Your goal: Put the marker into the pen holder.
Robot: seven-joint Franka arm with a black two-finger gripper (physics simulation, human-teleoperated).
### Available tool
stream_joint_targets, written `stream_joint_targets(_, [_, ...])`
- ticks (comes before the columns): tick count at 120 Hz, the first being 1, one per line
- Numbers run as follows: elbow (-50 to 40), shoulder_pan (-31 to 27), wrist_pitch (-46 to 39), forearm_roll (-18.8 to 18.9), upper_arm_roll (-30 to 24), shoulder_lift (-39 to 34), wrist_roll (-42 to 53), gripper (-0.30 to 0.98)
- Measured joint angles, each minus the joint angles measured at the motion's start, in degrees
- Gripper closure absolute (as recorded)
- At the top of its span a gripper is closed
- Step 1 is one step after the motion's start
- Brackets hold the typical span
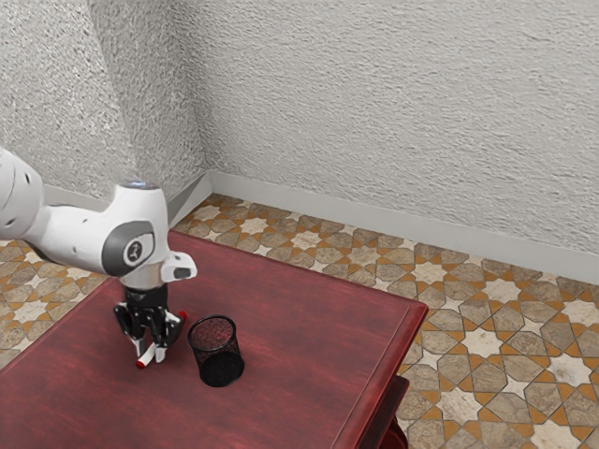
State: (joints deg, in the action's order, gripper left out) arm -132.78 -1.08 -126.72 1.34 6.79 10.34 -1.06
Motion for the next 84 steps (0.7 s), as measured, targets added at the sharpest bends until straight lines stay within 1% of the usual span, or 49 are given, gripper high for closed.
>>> stream_joint_targets(28, [0.17, -0.81, -0.22, 0.55, -0.19, 0.54, 1.88, 0.6])
stream_joint_targets(68, [0.53, -1.18, -0.18, 0.58, -0.2, 1.09, 3.76, 0.7])
stream_joint_targets(84, [0.49, -0.11, 0.62, 0.79, -0.19, -1.88, 4.04, 0.73])
